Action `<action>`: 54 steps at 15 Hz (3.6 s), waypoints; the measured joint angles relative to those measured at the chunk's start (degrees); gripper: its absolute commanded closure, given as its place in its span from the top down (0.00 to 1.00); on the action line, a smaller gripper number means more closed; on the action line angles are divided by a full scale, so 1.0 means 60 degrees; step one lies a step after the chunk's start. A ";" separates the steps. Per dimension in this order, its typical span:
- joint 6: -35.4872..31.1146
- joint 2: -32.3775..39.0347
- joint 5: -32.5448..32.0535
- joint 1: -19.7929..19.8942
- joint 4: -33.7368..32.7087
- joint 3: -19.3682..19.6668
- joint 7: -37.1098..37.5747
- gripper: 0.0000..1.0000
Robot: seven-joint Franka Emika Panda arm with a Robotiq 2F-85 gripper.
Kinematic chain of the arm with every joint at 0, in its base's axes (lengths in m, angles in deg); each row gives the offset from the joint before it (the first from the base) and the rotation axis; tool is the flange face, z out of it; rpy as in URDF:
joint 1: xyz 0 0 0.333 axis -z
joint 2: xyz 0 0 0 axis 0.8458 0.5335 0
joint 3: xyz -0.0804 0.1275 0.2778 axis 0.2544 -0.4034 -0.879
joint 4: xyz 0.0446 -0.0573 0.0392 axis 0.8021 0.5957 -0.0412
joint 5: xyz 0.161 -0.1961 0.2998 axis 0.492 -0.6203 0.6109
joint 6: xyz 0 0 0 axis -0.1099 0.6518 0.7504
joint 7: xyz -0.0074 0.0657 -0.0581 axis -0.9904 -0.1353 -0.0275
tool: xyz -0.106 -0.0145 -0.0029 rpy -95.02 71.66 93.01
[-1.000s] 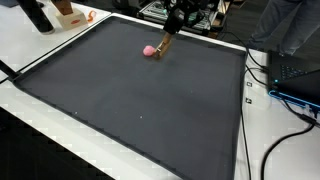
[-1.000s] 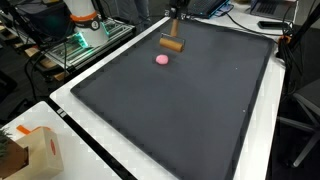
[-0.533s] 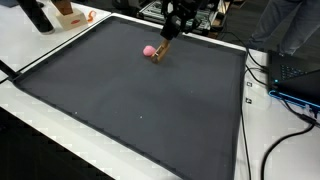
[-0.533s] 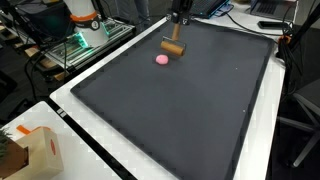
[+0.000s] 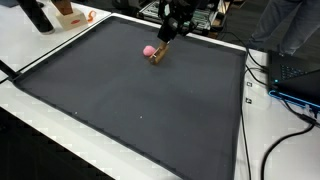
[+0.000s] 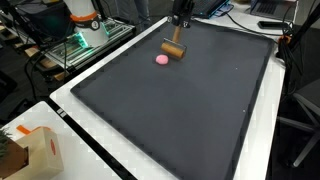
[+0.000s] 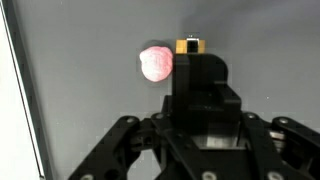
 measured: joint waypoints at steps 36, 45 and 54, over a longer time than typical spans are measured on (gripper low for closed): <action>-0.0157 -0.5479 0.3069 0.1495 0.2905 0.2134 -1.0057 0.49; -0.0157 -0.5948 0.2992 0.1380 0.3287 0.2132 -1.0921 0.49; -0.0194 -0.5465 0.3039 0.1198 0.3245 0.2117 -1.1056 0.24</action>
